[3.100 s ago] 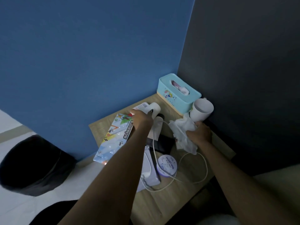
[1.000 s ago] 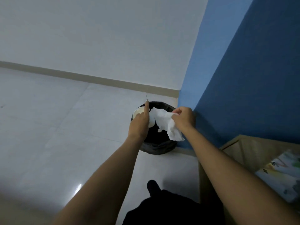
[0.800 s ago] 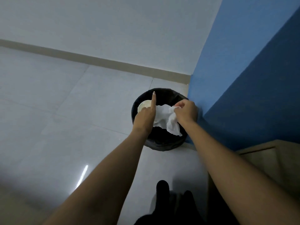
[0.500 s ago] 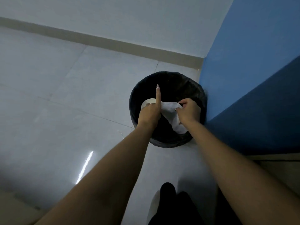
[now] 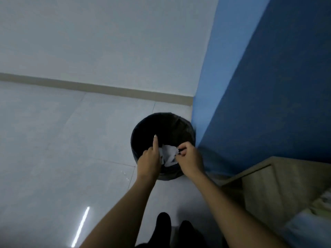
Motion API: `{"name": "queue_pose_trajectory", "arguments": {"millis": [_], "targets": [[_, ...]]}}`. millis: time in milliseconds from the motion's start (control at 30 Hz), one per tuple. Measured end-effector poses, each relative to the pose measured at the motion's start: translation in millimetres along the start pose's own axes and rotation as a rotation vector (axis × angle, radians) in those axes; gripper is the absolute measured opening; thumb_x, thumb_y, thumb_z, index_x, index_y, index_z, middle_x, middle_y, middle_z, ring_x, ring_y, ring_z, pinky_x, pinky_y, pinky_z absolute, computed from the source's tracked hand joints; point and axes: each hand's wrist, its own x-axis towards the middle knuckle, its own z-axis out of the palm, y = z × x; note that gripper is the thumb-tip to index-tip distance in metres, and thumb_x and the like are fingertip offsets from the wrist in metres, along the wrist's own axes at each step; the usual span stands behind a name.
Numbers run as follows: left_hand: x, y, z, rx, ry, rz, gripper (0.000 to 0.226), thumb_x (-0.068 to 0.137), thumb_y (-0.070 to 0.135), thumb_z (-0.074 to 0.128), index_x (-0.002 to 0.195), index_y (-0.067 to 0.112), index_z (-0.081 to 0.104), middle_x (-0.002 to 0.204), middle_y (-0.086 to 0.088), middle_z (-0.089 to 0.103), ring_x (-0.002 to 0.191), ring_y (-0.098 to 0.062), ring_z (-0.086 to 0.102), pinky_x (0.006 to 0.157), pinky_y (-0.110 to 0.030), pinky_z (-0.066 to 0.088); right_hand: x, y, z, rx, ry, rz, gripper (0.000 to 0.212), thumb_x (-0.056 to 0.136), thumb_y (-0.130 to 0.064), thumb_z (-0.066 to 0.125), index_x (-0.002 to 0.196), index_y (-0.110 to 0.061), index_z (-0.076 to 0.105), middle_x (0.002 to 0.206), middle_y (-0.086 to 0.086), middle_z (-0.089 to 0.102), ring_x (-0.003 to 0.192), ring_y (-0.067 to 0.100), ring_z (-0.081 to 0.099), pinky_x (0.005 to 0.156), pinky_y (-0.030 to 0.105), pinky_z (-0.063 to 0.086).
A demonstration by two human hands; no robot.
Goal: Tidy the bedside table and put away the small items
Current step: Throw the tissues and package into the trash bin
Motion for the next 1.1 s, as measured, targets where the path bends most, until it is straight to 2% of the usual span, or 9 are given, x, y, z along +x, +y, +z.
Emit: {"name": "queue_pose_trajectory", "arguments": {"millis": [167,267,400,600,767,867,933,1000,1100], "targets": [[-40.5,44.6,-64.3,-0.070,0.094,0.113,0.070,0.093,0.020,0.050,0.151,0.011,0.012,0.099,-0.011,0.065,0.083,-0.027,0.063,0.063,-0.040,0.054,-63.5,-16.3,-64.1,0.030,0.067,-0.001,0.019,0.083,-0.012,0.065,0.100,-0.018,0.060,0.088,-0.001,0.059,0.084,0.016,0.057,0.067,0.021,0.040],[-75.9,90.4,-99.0,-0.108,0.117,0.213,0.069,0.092,0.025,0.053,0.149,0.011,0.017,0.102,-0.012,0.064,0.088,-0.031,0.064,0.063,-0.041,0.053,-106.6,-8.8,-108.0,0.053,0.152,0.033,0.023,0.079,-0.010,0.066,0.101,-0.015,0.061,0.097,0.005,0.066,0.092,0.022,0.061,0.069,0.024,0.042],[-123.3,151.9,-117.2,-0.195,0.138,0.335,0.065,0.091,0.027,0.055,0.145,0.014,0.022,0.109,-0.013,0.064,0.093,-0.033,0.063,0.068,-0.044,0.055,-158.7,16.7,-162.3,0.074,0.271,0.061,0.024,0.077,-0.011,0.067,0.099,-0.017,0.061,0.093,0.007,0.068,0.089,0.024,0.065,0.072,0.032,0.052],[-177.7,226.2,-95.7,-0.223,-0.118,0.375,0.071,0.090,0.043,0.057,0.144,0.012,0.025,0.139,-0.015,0.044,0.125,-0.033,0.046,0.096,-0.045,0.047,-229.1,70.1,-230.3,-0.027,0.445,0.067,0.023,0.081,-0.013,0.063,0.104,-0.015,0.062,0.105,0.008,0.066,0.101,0.026,0.061,0.082,0.034,0.050],[-210.3,266.4,-71.4,-0.165,-0.251,0.420,0.088,0.079,0.057,0.063,0.145,0.015,0.023,0.144,-0.011,0.034,0.130,-0.035,0.037,0.099,-0.047,0.042,-288.7,134.2,-249.1,-0.386,0.619,0.025,0.035,0.078,-0.027,0.065,0.112,-0.017,0.063,0.114,0.008,0.061,0.104,0.030,0.062,0.084,0.039,0.052],[-220.3,285.0,-61.2,-0.093,-0.220,0.503,0.092,0.078,0.055,0.064,0.147,0.016,0.018,0.150,-0.009,0.027,0.133,-0.033,0.034,0.101,-0.050,0.041,-312.2,156.3,-244.9,-0.330,0.545,0.019,0.046,0.083,-0.029,0.054,0.125,-0.013,0.058,0.130,0.012,0.054,0.120,0.031,0.052,0.100,0.038,0.042],[-224.5,293.8,-55.4,-0.041,-0.183,0.543,0.093,0.079,0.056,0.063,0.148,0.016,0.016,0.150,-0.010,0.025,0.135,-0.034,0.032,0.102,-0.050,0.040,-321.9,171.0,-235.2,-0.328,0.519,0.000,0.046,0.084,-0.027,0.056,0.129,-0.017,0.056,0.137,0.010,0.051,0.126,0.030,0.048,0.104,0.036,0.037],[-226.3,298.5,-48.6,-0.022,-0.151,0.561,0.093,0.079,0.057,0.061,0.147,0.015,0.016,0.149,-0.012,0.026,0.134,-0.034,0.033,0.101,-0.050,0.039,-329.9,184.0,-223.9,-0.419,0.525,-0.029,0.047,0.082,-0.032,0.063,0.127,-0.021,0.057,0.135,0.004,0.054,0.123,0.025,0.053,0.100,0.035,0.044],[-226.5,300.7,-39.1,-0.036,-0.162,0.552,0.092,0.081,0.057,0.059,0.148,0.013,0.013,0.148,-0.013,0.027,0.134,-0.035,0.033,0.101,-0.052,0.039,-340.1,183.4,-220.3,-0.484,0.491,-0.046,0.056,0.079,-0.051,0.048,0.122,-0.018,0.063,0.128,0.003,0.061,0.117,0.019,0.057,0.091,0.036,0.054]]}}
